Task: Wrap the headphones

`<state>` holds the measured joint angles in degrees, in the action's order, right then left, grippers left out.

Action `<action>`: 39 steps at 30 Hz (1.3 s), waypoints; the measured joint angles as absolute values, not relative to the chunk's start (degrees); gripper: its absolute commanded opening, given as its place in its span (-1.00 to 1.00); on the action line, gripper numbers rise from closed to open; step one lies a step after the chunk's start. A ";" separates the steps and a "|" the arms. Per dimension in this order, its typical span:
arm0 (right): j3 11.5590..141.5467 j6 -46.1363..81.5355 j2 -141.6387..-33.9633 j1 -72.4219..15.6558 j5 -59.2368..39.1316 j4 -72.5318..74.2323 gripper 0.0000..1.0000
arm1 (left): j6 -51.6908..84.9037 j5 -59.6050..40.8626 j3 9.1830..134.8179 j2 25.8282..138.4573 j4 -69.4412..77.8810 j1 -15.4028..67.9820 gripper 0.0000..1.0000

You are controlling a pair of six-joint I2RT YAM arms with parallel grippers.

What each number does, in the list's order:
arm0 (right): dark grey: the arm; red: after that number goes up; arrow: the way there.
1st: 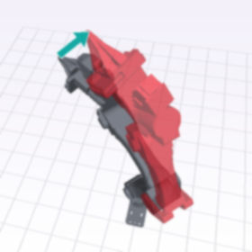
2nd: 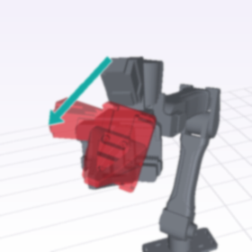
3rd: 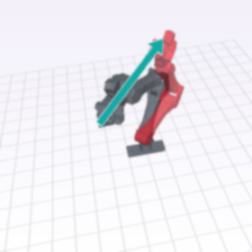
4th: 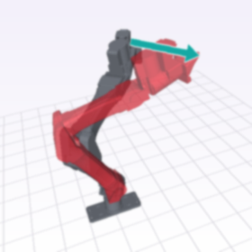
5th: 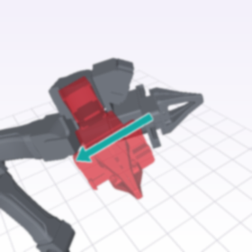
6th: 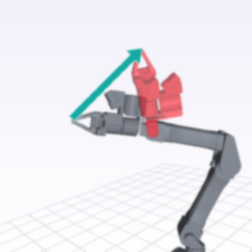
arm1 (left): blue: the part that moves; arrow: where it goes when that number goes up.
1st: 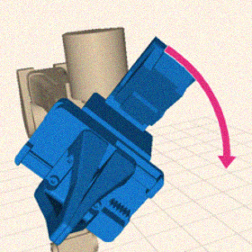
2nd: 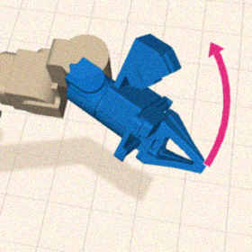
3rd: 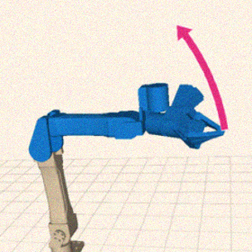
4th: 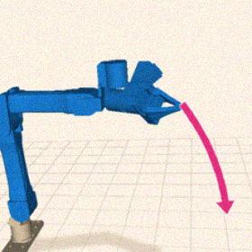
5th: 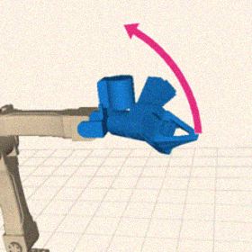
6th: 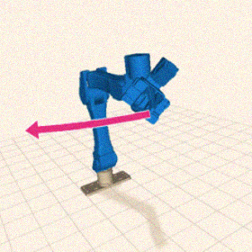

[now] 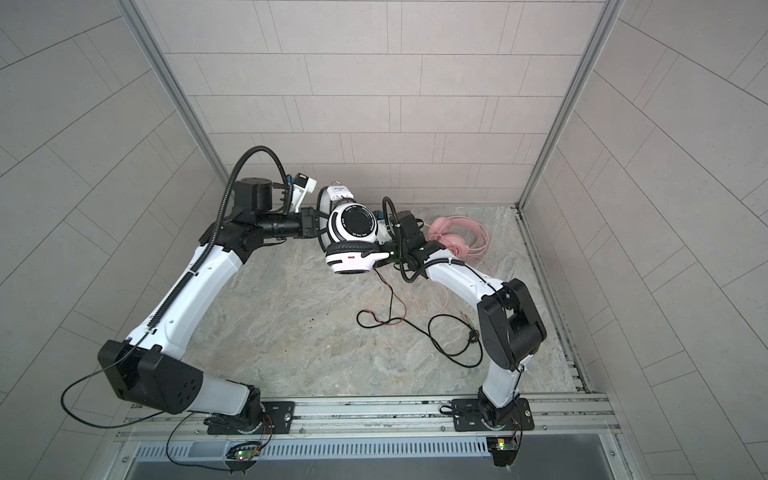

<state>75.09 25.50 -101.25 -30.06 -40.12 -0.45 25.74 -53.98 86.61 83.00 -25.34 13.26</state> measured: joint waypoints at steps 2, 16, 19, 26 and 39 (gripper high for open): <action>73.06 28.97 -103.28 -30.68 -40.95 6.46 -0.22 | 27.18 -54.24 86.50 82.81 -24.16 13.23 -1.00; 67.35 46.15 -116.68 -33.67 -43.64 36.88 -0.54 | 34.00 -54.39 86.43 81.95 -18.59 8.03 -1.00; 65.93 45.80 -116.66 -34.79 -43.00 37.76 -0.52 | 38.20 -53.06 85.71 81.95 -14.70 5.15 -1.00; 62.15 45.12 -116.66 -38.28 -41.71 38.61 -0.59 | 48.14 -50.68 84.29 82.70 -7.22 -0.38 -1.00; 54.46 44.97 -114.96 -40.42 -39.44 38.92 -0.87 | 48.80 -32.10 86.59 83.09 -18.13 -4.54 -1.00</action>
